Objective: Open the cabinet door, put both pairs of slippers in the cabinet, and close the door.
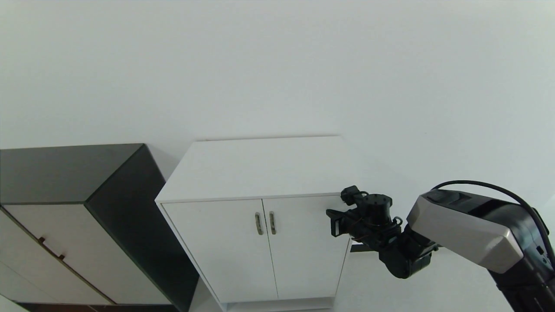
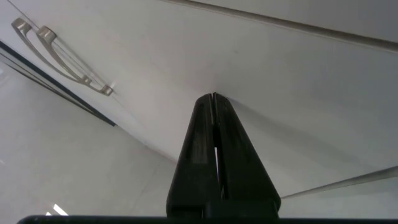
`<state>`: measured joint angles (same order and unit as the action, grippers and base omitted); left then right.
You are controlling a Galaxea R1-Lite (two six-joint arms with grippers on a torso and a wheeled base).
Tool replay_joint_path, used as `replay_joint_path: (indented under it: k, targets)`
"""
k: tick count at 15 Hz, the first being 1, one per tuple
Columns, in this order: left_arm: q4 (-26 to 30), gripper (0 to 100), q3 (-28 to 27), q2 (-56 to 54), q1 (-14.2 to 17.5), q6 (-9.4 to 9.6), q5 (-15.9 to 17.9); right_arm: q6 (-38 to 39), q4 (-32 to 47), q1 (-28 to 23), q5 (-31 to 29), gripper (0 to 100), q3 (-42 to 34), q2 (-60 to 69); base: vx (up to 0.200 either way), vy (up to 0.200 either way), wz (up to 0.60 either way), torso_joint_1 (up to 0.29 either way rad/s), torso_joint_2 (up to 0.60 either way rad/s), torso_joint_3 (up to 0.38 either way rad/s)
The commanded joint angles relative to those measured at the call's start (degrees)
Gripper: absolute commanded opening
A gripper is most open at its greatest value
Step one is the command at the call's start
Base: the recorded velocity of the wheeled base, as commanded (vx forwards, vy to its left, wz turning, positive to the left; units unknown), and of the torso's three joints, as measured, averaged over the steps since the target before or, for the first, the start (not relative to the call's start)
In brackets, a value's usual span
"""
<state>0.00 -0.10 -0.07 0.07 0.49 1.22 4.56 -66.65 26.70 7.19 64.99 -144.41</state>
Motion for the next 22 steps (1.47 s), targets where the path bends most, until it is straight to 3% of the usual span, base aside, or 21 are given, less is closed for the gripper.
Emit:
replay_joint_path:
  k: [1, 4, 8, 10, 14, 20, 22]
  targets:
    - [0.0, 0, 0.0, 0.1, 0.0, -0.05, 0.0, 0.0, -0.6, 0.0, -0.3, 0, -1.5, 0.4, 0.0, 0.0, 0.0, 0.0, 0.0, 0.0]
    - [0.0, 0, 0.0, 0.1, 0.0, 0.04, 0.0, -0.1, -7.1, 0.1, -2.8, 0, -11.0, 4.8, 0.0, 0.0, 0.0, 0.0, 0.0, 0.0]
    - [0.0, 0, 0.0, 0.1, 0.0, 0.04, 0.0, -0.2, -19.8, -1.0, -7.0, 0, -32.5, 13.5, 0.0, 0.0, 0.0, 0.0, 0.0, 0.0]
    - [0.0, 0, 0.0, 0.1, 0.0, -0.05, 0.0, -0.3, -23.2, -2.2, -9.3, 0, -39.0, 16.8, 0.0, 0.0, 0.0, 0.0, 0.0, 0.0]
    - [0.0, 0, 0.0, 0.1, 0.0, -0.05, 0.0, -2.5, -23.4, -2.9, -10.3, 0, -52.6, 27.6, 0.0, 0.0, 0.0, 0.0, 0.0, 0.0]
    - [0.0, 0, 0.0, 0.1, 0.0, -0.05, 0.0, -2.0, -22.6, -3.7, -13.4, 0, -65.0, 40.6, 0.0, 0.0, 0.0, 0.0, 0.0, 0.0]
    - [-0.1, 0, 0.0, 0.1, 0.0, -0.14, -0.1, -2.0, -13.2, -3.5, -16.3, 0, -65.0, 49.9, 0.0, 0.0, 0.0, 0.0, 0.0, 0.0]
